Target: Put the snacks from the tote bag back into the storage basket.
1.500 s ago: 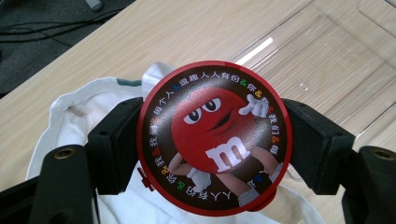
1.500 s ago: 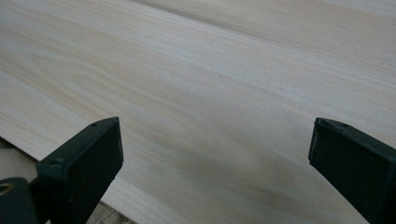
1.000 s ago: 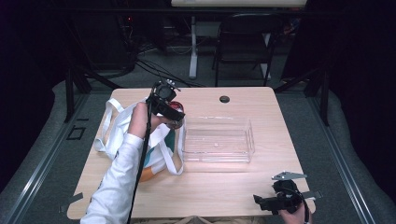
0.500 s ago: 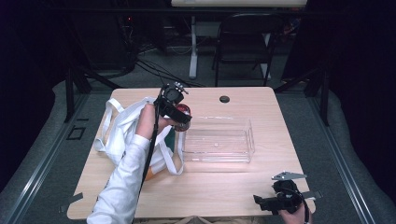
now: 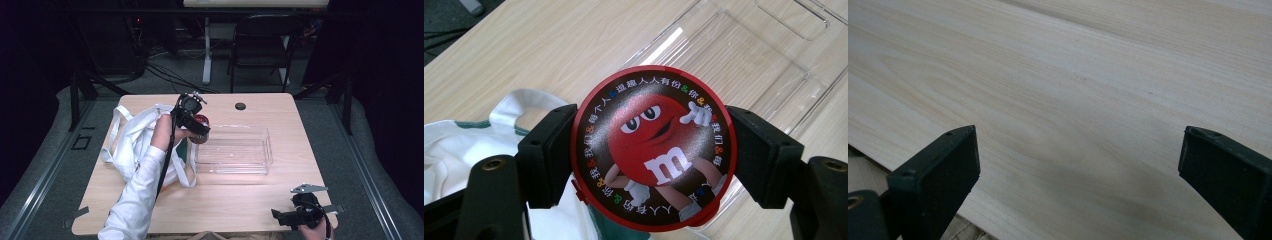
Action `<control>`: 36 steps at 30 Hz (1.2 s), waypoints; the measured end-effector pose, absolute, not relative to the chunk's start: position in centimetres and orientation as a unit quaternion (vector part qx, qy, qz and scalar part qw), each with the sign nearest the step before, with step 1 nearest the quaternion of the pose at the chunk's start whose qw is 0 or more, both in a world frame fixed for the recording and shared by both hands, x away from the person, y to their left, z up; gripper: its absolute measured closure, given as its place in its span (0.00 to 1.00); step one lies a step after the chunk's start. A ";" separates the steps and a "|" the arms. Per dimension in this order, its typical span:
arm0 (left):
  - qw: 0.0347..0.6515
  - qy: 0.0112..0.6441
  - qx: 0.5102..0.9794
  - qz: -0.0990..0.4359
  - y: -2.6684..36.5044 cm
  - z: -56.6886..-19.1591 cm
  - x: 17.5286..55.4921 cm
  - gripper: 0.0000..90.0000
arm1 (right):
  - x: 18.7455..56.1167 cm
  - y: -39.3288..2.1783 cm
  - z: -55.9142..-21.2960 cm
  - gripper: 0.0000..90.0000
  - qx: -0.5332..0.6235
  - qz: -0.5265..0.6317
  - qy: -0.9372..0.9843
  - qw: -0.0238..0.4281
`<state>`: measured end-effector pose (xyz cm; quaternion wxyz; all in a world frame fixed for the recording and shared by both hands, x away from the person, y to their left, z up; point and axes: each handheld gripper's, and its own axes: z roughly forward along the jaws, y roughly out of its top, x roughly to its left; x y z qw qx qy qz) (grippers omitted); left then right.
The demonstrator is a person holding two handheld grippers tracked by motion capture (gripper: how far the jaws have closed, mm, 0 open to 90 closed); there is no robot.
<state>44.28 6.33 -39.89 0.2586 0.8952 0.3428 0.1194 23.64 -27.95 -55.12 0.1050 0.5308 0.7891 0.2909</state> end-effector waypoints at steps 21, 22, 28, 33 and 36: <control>0.258 0.330 0.903 0.097 4.9 -41.8 44.1 0.29 | 23.7 -28.0 -55.1 0.03 0.530 0.288 0.791 0.103; 0.259 0.328 0.904 0.096 4.8 -41.9 44.1 0.29 | 23.7 -28.0 -55.1 0.03 0.530 0.288 0.791 0.103; 0.258 0.323 0.906 0.088 4.2 -42.4 43.8 0.29 | 23.6 -28.0 -55.1 0.03 0.529 0.288 0.791 0.103; 0.252 0.320 0.910 0.082 3.9 -43.2 43.7 0.29 | 23.6 -28.0 -55.1 0.03 0.530 0.287 0.791 0.103; 0.251 0.316 0.911 0.079 3.8 -43.5 43.6 0.29 | 23.6 -27.9 -55.1 0.03 0.530 0.289 0.790 0.104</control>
